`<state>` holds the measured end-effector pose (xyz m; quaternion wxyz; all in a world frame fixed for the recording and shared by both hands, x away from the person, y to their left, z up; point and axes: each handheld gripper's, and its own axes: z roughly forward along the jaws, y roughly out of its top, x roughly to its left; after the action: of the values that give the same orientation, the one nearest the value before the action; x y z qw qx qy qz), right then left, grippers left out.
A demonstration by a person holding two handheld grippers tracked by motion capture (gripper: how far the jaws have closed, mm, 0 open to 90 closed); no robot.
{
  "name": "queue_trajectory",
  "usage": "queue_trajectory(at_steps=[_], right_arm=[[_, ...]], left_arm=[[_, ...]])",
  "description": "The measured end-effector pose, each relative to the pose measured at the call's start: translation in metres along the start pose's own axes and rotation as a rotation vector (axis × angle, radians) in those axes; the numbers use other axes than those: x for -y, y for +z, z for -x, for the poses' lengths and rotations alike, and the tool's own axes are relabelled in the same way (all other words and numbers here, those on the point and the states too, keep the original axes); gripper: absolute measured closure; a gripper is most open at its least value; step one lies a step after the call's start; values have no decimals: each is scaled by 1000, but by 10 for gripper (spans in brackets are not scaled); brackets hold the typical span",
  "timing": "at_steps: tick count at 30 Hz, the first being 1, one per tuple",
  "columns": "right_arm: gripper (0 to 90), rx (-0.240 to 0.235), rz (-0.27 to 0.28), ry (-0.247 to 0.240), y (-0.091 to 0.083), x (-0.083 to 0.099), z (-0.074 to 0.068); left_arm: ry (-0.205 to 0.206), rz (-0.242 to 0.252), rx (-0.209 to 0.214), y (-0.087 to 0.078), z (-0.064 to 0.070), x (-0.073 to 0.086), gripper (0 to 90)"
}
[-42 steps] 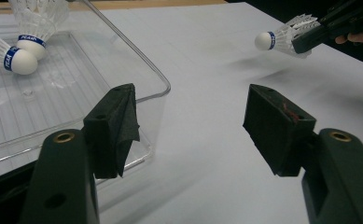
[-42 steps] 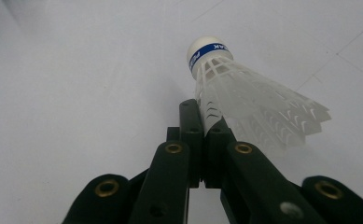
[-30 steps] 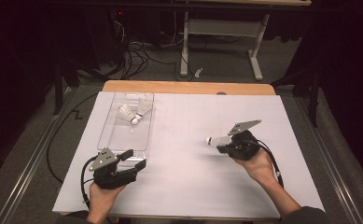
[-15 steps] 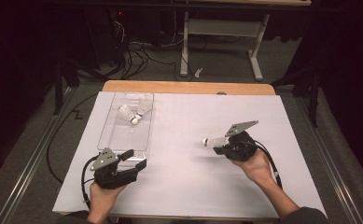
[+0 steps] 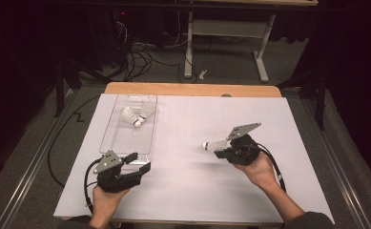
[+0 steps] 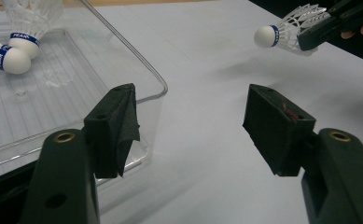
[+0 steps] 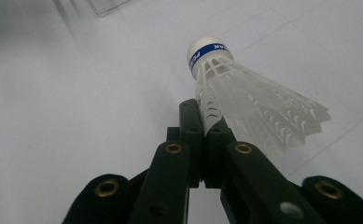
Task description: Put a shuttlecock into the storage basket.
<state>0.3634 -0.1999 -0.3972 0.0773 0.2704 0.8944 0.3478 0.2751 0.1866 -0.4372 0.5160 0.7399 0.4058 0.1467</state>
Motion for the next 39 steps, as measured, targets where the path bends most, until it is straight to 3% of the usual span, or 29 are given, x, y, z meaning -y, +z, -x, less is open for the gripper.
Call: queue_trajectory(at_steps=[23, 39], right_arm=[[900, -11, -3, -10, -1, -2, -2], [900, -17, -3, -16, -3, -3, -2]], left_arm=[[32, -1, 15, 6, 5, -12, 356], [82, -31, 65, 29, 18, -29, 356]])
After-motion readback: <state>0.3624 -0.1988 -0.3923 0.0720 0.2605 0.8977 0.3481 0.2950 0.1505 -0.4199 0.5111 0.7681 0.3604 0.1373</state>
